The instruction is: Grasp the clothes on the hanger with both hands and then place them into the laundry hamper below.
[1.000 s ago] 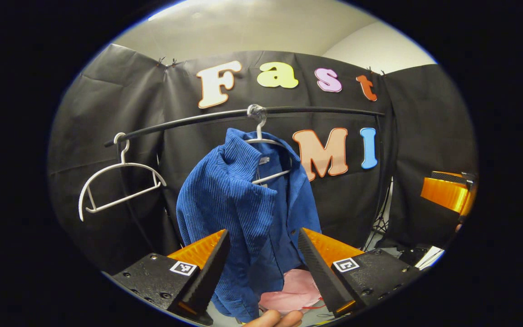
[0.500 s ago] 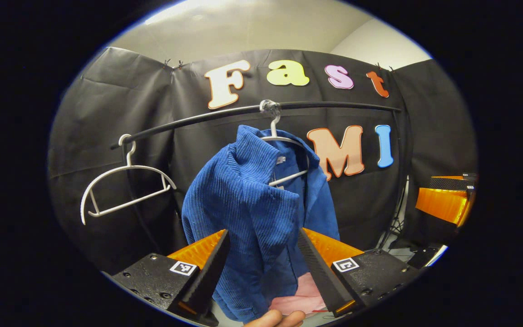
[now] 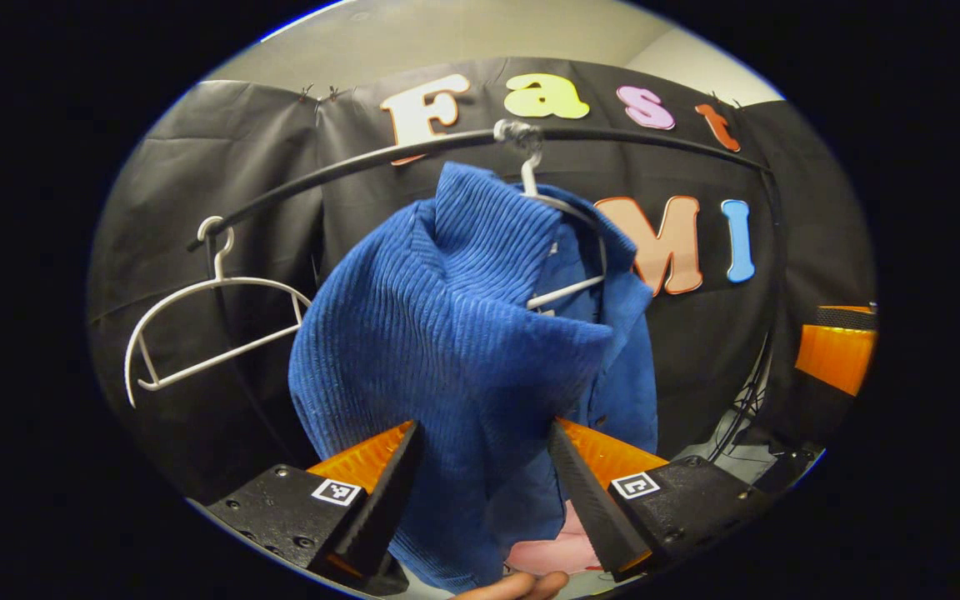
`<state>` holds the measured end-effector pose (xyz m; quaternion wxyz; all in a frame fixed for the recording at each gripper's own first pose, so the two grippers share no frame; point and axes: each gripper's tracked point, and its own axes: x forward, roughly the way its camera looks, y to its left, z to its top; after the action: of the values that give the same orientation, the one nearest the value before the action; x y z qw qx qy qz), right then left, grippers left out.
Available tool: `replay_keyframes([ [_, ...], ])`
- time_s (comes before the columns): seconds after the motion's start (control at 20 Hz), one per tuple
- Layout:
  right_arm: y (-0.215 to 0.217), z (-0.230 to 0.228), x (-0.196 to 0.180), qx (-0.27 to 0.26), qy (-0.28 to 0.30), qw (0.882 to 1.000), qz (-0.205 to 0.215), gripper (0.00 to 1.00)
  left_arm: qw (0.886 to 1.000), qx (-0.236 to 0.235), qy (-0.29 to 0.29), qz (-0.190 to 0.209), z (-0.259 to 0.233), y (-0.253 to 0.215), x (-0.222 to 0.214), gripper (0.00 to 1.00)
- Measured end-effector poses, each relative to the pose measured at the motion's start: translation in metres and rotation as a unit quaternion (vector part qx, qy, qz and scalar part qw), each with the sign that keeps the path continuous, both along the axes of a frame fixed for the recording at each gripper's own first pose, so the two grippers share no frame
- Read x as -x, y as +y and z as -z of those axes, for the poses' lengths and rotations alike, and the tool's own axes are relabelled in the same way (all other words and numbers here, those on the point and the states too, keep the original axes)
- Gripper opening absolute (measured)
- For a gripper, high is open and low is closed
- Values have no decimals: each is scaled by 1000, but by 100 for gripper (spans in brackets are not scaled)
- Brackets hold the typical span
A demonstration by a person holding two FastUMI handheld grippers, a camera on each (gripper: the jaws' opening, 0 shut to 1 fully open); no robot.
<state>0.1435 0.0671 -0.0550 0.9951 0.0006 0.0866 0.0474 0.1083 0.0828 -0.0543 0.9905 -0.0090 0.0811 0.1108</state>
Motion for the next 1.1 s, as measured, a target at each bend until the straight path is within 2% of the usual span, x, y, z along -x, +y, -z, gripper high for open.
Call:
replay_keyframes([
  [0.05, 1, 4, -7, 0, 2, 1000, 4, 100, 1000, 7, -8, 4, -3, 3, -7, 99],
  [0.1, 3, 8, -14, 1, 2, 1000, 7, 98, 1000, 14, -14, 13, -5, 2, -12, 94],
  [0.15, 7, 13, -20, 2, 2, 1000, 8, 98, 999, 17, -22, 20, -7, 3, -16, 93],
  [0.2, 12, 18, -26, 4, 3, 1000, 5, 98, 999, 19, -28, 25, -8, 5, -19, 99],
  [0.4, 30, 34, -54, 10, 12, 1000, -17, 98, 998, 9, -38, 48, -9, 4, -35, 88],
  [0.45, 34, 36, -62, 8, 12, 999, -28, 98, 998, 9, -42, 47, -10, 4, -37, 82],
  [0.5, 35, 39, -71, 8, 14, 999, -37, 98, 998, 8, -45, 45, -12, 3, -41, 81],
  [0.8, 32, 36, -133, -13, 6, 997, -72, 100, 999, -15, -17, 35, -10, 8, -50, 56],
  [1.0, 37, 33, -173, -35, 1, 995, -98, 98, 999, -21, -11, 46, -14, -1, -48, 26],
  [1.05, 43, 32, -179, -44, -2, 993, -108, 98, 998, -13, -8, 60, -13, -8, -44, 19],
  [1.1, 46, 32, -186, -49, -4, 992, -114, 98, 997, 8, -10, 70, -13, -13, -41, 19],
])
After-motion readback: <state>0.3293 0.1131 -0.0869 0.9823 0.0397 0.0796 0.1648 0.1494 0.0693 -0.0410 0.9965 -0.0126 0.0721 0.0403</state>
